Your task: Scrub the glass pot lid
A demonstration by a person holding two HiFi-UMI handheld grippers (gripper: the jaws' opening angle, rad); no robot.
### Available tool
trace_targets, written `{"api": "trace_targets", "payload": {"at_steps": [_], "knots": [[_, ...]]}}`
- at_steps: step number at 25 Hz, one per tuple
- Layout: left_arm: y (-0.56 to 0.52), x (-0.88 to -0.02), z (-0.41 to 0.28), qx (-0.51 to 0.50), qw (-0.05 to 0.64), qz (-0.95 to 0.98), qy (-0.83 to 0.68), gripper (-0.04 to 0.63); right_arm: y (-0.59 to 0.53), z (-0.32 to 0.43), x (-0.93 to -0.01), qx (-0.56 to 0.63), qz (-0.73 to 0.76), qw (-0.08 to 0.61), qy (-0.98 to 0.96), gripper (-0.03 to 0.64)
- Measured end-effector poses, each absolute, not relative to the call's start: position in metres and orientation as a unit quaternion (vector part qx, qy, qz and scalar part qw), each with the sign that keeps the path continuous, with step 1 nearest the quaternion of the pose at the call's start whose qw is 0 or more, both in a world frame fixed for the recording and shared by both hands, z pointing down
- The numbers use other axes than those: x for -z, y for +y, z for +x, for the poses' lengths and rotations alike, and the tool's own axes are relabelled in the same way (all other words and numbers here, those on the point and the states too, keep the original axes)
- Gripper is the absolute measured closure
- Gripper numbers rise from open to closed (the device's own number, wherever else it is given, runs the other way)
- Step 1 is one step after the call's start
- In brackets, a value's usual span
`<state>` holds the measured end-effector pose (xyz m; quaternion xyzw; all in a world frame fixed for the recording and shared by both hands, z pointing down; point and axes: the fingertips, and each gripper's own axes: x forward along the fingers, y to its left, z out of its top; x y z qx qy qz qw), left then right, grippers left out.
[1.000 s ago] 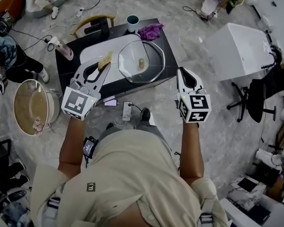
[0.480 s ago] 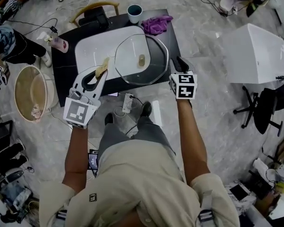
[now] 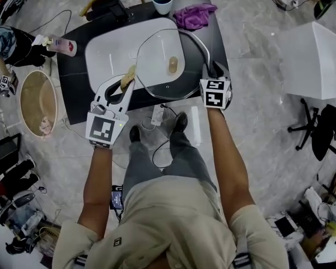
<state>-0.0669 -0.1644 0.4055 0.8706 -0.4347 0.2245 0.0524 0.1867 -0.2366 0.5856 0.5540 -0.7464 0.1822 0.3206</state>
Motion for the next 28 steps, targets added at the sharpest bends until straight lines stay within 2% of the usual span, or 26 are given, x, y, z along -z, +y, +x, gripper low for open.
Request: {"api": "trace_targets", "payload": {"at_steps": [7, 19, 28], "knots": [[-0.185, -0.448, -0.057, -0.244, 0.051, 0.864, -0.438, 0.548, -0.238, 0.183, -0.603, -0.154, 0.551, 0.33, -0.751, 0.559], [-0.254, -0.548, -0.037, -0.356, 0.028, 0.832, -0.425, 0.548, -0.236, 0.185, -0.615, -0.116, 0.554, 0.339, -0.752, 0.565], [-0.297, -0.582, 0.011, -0.418, 0.0, 0.823, -0.385, 0.548, -0.238, 0.183, -0.616, -0.089, 0.55, 0.34, -0.757, 0.568]]}}
